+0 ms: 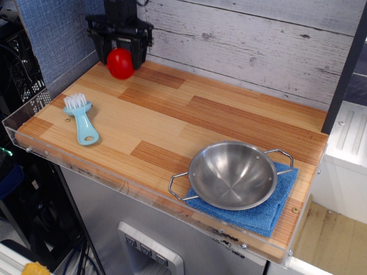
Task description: Move the red ball next to the blue brush
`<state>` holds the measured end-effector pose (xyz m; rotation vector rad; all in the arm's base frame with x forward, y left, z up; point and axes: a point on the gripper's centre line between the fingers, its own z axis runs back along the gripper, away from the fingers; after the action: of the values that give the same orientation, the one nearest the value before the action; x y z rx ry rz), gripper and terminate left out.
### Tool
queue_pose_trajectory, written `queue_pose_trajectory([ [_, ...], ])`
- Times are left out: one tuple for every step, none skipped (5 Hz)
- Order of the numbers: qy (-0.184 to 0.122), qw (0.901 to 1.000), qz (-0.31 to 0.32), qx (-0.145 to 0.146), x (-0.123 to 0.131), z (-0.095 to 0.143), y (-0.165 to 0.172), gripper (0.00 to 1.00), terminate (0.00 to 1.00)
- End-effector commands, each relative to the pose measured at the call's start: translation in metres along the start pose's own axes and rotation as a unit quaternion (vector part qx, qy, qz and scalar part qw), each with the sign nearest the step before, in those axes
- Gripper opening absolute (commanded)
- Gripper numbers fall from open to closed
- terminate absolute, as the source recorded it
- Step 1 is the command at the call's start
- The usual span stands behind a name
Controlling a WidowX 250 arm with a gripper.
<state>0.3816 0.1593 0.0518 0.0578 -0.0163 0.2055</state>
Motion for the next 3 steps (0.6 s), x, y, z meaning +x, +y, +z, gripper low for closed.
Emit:
queue_pose_trajectory([
  [-0.076, 0.9969, -0.004, 0.018, -0.0061, 0.007, -0.0082, 0.0, 0.0],
  [-0.071, 0.9972, -0.001, 0.023, -0.004, 0.0, -0.0069, 0.0, 0.0],
  [-0.063, 0.9976, -0.005, 0.028, -0.0013, -0.001, -0.0004, 1.0, 0.0],
])
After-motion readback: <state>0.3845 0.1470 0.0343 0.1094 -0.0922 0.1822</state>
